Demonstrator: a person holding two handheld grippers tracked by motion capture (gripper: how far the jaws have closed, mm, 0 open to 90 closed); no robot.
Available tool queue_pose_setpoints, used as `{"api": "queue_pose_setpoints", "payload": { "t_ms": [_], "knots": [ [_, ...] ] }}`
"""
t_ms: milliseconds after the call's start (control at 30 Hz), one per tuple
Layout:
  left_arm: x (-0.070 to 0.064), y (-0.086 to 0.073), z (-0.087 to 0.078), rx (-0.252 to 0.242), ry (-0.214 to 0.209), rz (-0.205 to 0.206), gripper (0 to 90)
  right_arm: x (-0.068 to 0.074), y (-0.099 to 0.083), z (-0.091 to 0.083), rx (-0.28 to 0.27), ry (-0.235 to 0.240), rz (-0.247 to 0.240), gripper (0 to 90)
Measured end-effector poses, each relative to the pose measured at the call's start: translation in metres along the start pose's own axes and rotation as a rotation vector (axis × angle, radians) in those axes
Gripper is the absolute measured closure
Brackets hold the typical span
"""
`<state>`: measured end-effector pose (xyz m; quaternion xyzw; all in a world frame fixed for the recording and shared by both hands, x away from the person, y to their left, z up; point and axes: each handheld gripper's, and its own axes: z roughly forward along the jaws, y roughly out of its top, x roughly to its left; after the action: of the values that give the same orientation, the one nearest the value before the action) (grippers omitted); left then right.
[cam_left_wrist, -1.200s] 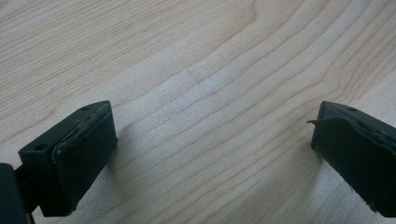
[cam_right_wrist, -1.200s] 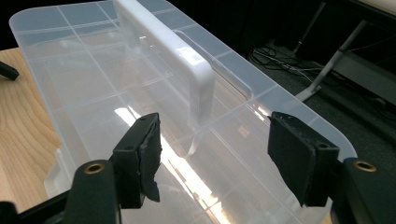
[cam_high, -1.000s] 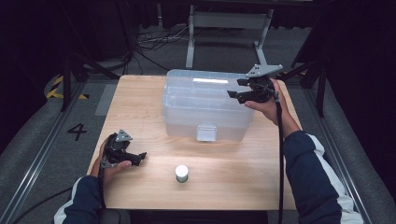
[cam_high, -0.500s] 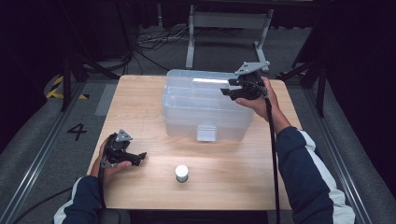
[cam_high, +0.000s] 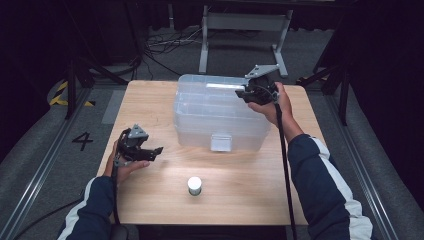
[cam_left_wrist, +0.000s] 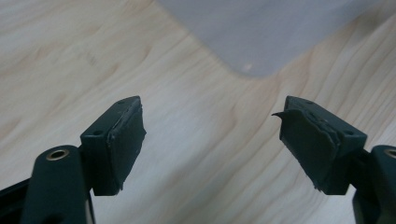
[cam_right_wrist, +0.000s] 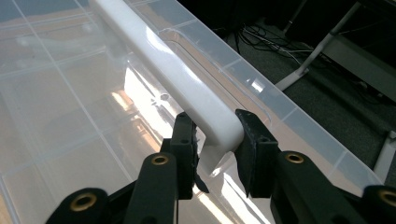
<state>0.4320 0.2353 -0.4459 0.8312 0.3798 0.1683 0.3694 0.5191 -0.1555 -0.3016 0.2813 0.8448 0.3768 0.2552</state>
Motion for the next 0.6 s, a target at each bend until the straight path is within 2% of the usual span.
{"api": "queue_pose_setpoints", "payload": {
  "t_ms": [33, 133, 233, 267, 300, 433, 500, 533, 600],
  "knots": [
    [0.0, 0.0, 0.0, 0.0, 0.0, 0.0, 21.4, 0.0, 0.0, 0.0, 0.0, 0.0, 0.0, 70.9],
    [-0.009, 0.021, 0.015, 0.0, -0.017, 0.039, 20.7, 0.0, -0.001, 0.0, -0.004, 0.003, -0.011, 71.5],
    [-0.014, 0.034, 0.028, -0.016, -0.029, 0.077, 19.8, 0.001, -0.002, -0.001, -0.004, -0.009, -0.014, 71.8],
    [-0.014, 0.038, 0.032, -0.014, -0.053, 0.068, 20.8, 0.001, -0.002, -0.001, -0.004, -0.013, -0.018, 71.9],
    [-0.014, 0.041, 0.036, -0.017, -0.062, 0.066, 18.0, 0.002, -0.002, -0.001, -0.006, -0.015, -0.018, 72.0],
    [-0.017, 0.045, 0.044, -0.018, -0.052, 0.08, 19.3, 0.001, -0.003, -0.002, -0.011, -0.008, -0.024, 72.3],
    [-0.016, 0.046, 0.052, 0.014, -0.066, 0.089, 16.9, 0.002, -0.003, -0.002, -0.011, -0.005, -0.028, 72.4],
    [-0.016, 0.046, 0.052, 0.014, -0.066, 0.089, 15.8, 0.002, -0.003, -0.002, -0.011, -0.005, -0.028, 72.4],
    [-0.013, 0.045, 0.058, 0.01, -0.104, 0.081, 14.9, 0.002, -0.004, -0.003, -0.011, 0.003, -0.031, 72.7]
  ]
}}
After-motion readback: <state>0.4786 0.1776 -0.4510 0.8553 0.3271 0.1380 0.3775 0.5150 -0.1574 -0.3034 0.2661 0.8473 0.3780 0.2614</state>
